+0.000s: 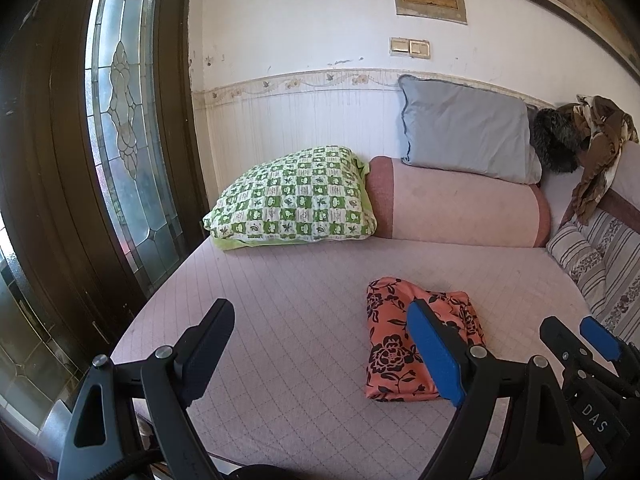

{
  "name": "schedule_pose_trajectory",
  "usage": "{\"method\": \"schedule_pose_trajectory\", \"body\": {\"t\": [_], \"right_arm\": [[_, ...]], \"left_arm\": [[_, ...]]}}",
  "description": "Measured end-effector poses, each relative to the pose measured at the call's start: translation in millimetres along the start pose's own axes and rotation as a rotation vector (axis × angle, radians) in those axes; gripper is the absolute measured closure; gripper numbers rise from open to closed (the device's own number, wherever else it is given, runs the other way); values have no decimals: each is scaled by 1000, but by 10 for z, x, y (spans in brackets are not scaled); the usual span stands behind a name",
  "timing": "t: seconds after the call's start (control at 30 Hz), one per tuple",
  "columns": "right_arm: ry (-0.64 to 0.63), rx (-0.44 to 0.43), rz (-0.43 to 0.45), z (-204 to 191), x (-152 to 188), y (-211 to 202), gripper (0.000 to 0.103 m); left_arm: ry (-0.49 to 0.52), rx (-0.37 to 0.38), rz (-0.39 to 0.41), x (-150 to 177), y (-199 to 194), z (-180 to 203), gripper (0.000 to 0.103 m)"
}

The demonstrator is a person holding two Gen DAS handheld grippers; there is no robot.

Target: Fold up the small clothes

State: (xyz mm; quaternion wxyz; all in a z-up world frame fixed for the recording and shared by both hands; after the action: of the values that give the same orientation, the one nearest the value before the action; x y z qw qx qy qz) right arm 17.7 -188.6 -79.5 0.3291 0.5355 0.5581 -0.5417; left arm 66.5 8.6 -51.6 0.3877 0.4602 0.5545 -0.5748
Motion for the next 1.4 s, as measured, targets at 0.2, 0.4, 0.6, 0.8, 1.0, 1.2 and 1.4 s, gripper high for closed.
{"method": "schedule_pose_trajectory", "body": {"t": [0.2, 0.4, 0.6, 0.8, 1.0, 1.2, 1.4], "right_arm": [[1, 3, -17, 7, 55, 73, 29], [-1, 9, -28, 13, 77, 136, 29], [-8, 14, -37, -28, 108, 190, 29], [-17, 16, -47, -76, 135, 210, 29], [-21, 19, -46, -94, 133, 202, 29], [-26, 19, -50, -107, 113, 205, 29], [-31, 17, -50, -96, 88, 227, 29]], "left_arm": [[7, 2, -15, 41, 71, 31, 15], [3, 8, -27, 65, 147, 16, 15], [-5, 9, -35, 98, 204, -10, 15], [-16, 13, -43, 120, 230, -44, 15], [-25, 1, -48, 131, 254, -82, 15], [-27, 8, -51, 128, 279, -81, 15], [-33, 7, -53, 114, 315, -100, 15]]}}
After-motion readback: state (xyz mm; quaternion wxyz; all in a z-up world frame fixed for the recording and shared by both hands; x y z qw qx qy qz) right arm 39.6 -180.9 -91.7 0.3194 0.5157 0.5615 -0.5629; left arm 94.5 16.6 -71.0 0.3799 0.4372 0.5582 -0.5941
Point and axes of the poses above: each gripper's, at about its wrist camera, not at the fingertips, and y roughly the way its jaws point, z to its right, x to its underside, the point moved 6 cm from there along y, roughly the way its jaws point, and after that the axes turned 13 degrees about z, right-handed, at the moved point
